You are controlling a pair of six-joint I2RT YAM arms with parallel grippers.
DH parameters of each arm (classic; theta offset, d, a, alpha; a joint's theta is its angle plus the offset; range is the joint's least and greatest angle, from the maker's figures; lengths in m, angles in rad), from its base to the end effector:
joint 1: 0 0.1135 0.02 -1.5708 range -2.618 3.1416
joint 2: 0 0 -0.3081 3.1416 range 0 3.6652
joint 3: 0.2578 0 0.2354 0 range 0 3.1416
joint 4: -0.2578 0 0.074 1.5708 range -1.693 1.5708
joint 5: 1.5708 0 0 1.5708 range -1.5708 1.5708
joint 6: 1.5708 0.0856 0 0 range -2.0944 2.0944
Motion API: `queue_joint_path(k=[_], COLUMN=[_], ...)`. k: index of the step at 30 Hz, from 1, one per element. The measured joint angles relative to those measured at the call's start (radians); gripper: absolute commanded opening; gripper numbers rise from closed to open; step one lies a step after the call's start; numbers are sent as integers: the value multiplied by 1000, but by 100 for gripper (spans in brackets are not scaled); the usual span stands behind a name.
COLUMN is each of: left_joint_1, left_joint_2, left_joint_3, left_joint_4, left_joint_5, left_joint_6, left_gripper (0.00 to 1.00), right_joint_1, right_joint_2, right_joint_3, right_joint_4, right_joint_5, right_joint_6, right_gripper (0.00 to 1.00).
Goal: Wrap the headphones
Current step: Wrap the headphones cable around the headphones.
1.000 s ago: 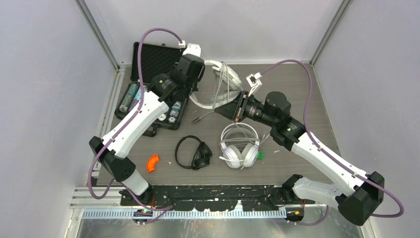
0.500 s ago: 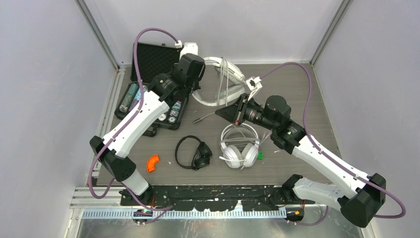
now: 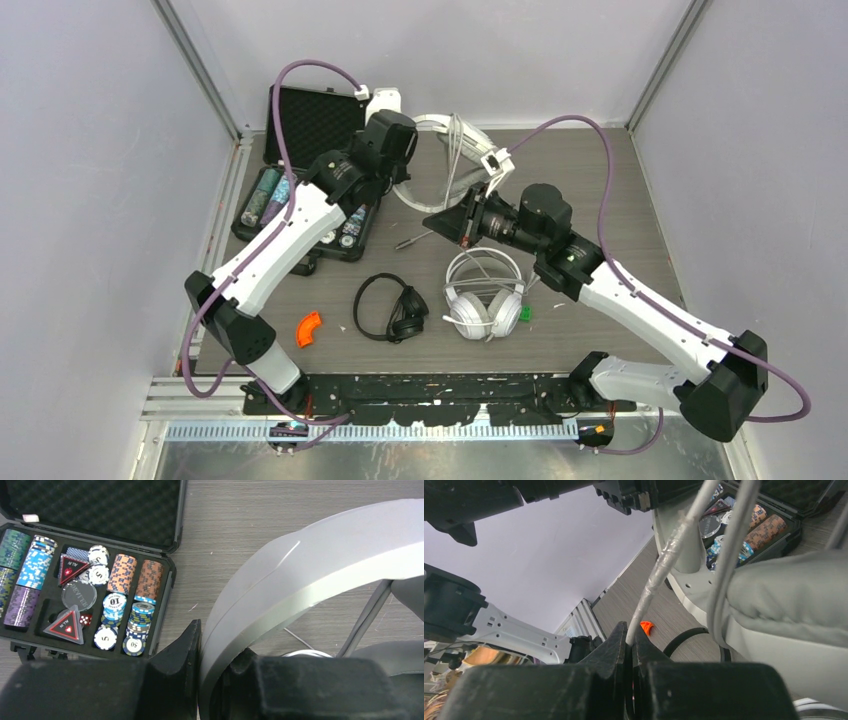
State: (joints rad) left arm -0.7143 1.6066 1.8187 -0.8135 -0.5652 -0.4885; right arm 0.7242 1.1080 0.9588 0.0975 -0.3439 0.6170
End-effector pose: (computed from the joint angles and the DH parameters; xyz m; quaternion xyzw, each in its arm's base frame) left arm 0.3032 -0.2022 0.4452 -0.0334 0.8589 -0.0497 0.5086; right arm 0.1837 0.2011 0.4067 -0.1559 0.7071 0.5188 0.4544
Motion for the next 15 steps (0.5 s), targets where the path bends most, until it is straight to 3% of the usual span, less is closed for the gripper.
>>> queue_joint_path(k=[12, 15], left_joint_1=[0, 0], left_joint_2=[29, 32], left_joint_3=[-25, -25], left_joint_4=[17, 17], left_joint_5=[10, 16], left_joint_6=[-10, -10], left_gripper=[0, 0], right_joint_1=[42, 55], right_joint_2=[61, 64], right_joint_3=[80, 81], right_joint_4=[-31, -51], right_joint_5=[-8, 4], right_joint_6=[-75, -98], right_gripper=[0, 4])
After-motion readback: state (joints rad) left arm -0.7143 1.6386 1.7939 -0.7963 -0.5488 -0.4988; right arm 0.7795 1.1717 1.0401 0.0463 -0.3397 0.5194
